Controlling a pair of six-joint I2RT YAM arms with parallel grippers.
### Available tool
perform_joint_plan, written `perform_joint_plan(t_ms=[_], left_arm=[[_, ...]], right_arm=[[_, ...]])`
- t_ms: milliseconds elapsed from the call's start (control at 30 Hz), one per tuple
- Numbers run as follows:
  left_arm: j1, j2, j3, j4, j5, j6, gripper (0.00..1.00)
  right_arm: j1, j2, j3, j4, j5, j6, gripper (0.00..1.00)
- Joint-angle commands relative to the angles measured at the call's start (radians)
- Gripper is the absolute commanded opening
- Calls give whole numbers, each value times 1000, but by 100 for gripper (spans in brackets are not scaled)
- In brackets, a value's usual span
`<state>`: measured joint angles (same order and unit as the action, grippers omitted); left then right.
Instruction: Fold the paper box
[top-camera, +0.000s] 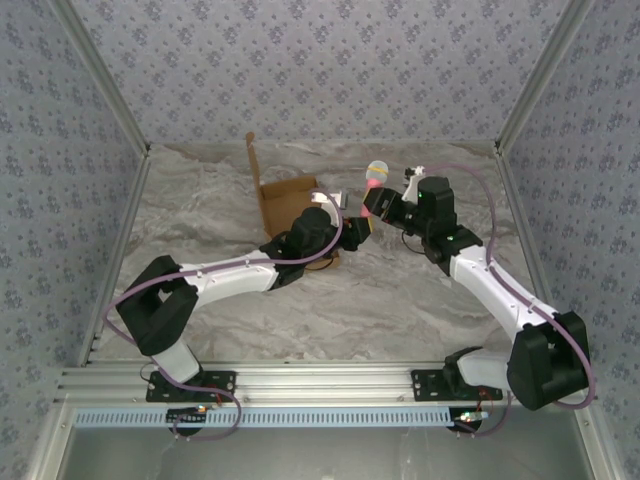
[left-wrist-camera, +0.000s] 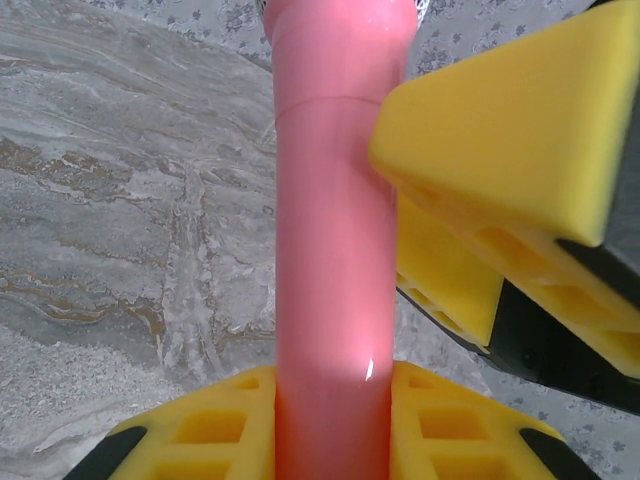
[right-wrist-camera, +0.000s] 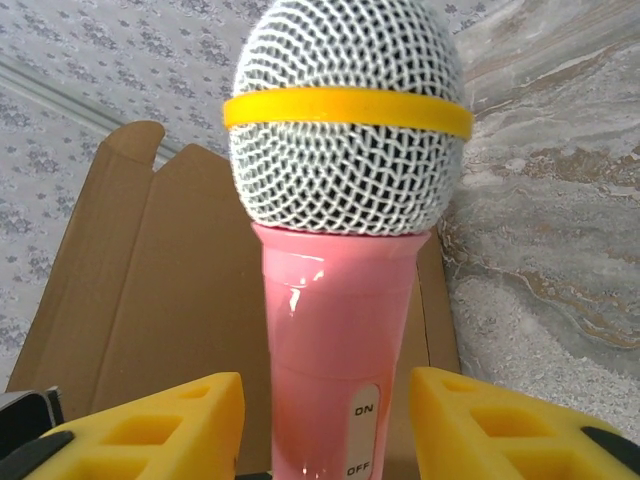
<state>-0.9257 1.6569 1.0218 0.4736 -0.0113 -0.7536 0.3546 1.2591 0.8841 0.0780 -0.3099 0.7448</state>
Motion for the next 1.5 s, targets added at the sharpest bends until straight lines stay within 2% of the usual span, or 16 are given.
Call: perform_joint_plan(t_ms=[0, 333, 500, 633, 733, 800, 900, 1067, 1200, 1367, 1467], left_arm=[[-6, -41, -9, 65, 14, -8, 14], [-6, -36, -16, 76, 25, -20, 14], [-5, -27, -14, 75, 30, -22, 17], [-3, -26, -12, 62, 30, -18, 26], [1, -33, -10, 37, 31, -3, 41], [5, -42, 1, -2, 36, 21, 51], [14, -63, 46, -104, 56, 87, 59], [48, -135, 139, -297, 83, 232, 61], [91, -189, 246, -468, 124, 334, 62], [184, -273, 304, -598, 126, 365, 62], [260, -345, 296, -651, 104, 368, 62]], right_arm=[[13, 16, 4, 15, 21, -7, 45], [20, 27, 2, 49, 48, -14, 35], [20, 29, 16, 27, 70, -31, 30], [16, 29, 28, -8, 102, -57, 29], [7, 29, 41, -42, 136, -85, 29], [-3, 29, 50, -68, 159, -104, 29], [-13, 38, 74, -121, 201, -156, 28], [-14, 96, 121, -174, 182, -204, 28], [22, 185, 182, -195, 131, -223, 28], [110, 342, 298, -232, 64, -244, 28], [167, 450, 423, -291, 47, -276, 27]])
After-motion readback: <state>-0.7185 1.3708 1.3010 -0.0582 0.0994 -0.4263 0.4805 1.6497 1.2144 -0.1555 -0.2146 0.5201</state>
